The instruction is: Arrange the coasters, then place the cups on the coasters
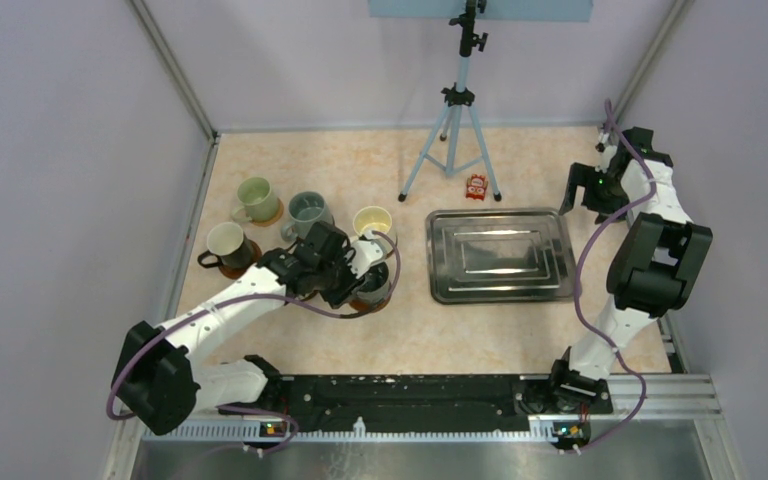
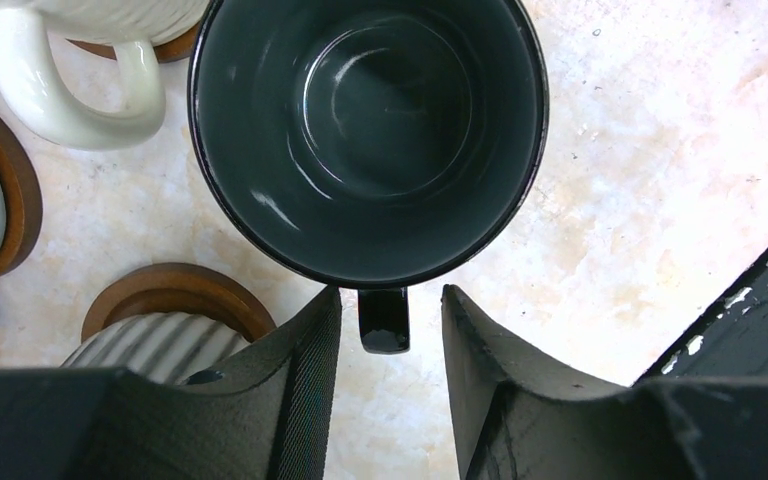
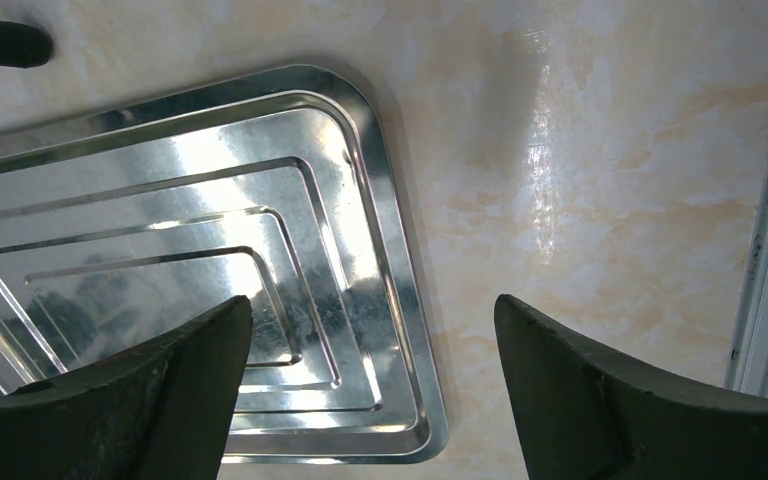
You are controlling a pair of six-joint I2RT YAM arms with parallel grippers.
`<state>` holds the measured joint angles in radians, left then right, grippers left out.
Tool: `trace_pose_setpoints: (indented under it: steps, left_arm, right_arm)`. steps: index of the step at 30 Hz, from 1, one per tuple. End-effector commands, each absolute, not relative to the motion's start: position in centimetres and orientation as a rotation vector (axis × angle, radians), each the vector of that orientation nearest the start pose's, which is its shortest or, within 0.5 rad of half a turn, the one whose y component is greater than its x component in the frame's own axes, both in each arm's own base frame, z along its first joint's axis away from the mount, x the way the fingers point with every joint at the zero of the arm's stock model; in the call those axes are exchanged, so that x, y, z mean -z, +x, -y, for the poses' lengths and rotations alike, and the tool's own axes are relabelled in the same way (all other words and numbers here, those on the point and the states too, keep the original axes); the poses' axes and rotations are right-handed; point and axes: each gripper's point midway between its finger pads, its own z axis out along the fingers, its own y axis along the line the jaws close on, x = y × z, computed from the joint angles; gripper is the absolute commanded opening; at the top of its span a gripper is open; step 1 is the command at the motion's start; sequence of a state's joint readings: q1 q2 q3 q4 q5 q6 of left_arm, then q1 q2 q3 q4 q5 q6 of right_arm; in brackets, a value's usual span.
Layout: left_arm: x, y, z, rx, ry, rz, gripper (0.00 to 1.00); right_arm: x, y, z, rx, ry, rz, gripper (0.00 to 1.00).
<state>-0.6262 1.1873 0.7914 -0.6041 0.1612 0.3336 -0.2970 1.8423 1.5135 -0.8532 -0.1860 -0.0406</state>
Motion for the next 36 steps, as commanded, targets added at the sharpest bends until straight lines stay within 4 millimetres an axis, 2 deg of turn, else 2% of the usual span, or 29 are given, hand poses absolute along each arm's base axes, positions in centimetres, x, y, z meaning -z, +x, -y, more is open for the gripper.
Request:
trace_pose_setpoints:
  steps: [1, 7, 13, 25, 33, 36]
  left_arm:
    - [-11.1, 21.5, 17.9, 0.345, 1.301, -2.176, 0.49]
    - [-11.1, 20.5, 17.9, 0.379, 1.411, -2.156, 0.58]
    - [-10.3, 19.4, 17.5, 0.407, 1.477, -2.197, 0.59]
    - [-10.8, 18.2, 18.0, 0.483, 1.536, -2.146, 0.56]
    - [-10.8, 18.9, 17.3, 0.411, 1.479, -2.186, 0.62]
    - [-11.9, 19.8, 17.1, 0.367, 1.417, -2.173, 0.65]
  right_arm:
    - [-10.5, 39.5, 8.6, -0.17, 0.29, -2.69, 0.89]
    - [-10.4, 39.5, 8.6, -0.172, 0.289, -2.69, 0.89]
    - [-10.3, 39.4, 8.6, -0.172, 0.288, -2.694, 0.89]
    - [-10.4, 39.3, 8.5, -0.178, 0.288, -2.692, 0.89]
    - [-10.5, 39.2, 8.3, -0.188, 0.276, -2.689, 0.89]
    - [-10.8, 39.2, 8.0, -0.208, 0.25, -2.688, 0.89]
